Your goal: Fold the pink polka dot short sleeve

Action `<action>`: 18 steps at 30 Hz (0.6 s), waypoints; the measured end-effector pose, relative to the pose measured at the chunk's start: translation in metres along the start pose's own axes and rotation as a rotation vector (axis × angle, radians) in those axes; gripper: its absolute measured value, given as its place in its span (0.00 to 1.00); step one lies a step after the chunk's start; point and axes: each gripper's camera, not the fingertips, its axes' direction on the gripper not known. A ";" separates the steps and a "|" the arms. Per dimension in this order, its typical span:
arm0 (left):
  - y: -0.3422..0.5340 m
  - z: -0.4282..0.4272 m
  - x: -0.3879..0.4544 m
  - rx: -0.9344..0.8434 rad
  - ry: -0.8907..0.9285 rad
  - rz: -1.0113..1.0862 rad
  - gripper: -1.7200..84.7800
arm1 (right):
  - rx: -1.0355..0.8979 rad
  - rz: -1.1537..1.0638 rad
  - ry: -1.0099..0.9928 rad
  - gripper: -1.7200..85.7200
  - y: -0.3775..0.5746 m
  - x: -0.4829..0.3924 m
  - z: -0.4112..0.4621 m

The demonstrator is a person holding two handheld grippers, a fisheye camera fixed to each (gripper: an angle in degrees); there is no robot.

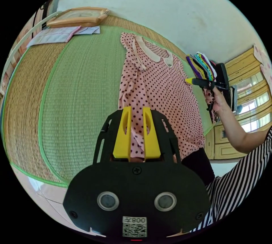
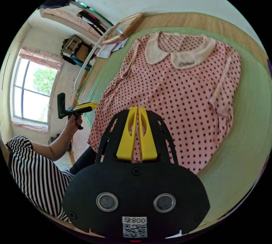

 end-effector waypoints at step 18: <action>0.050 0.005 -0.028 -0.050 0.224 -0.279 0.12 | 0.096 0.405 -0.015 0.02 0.270 0.070 -0.028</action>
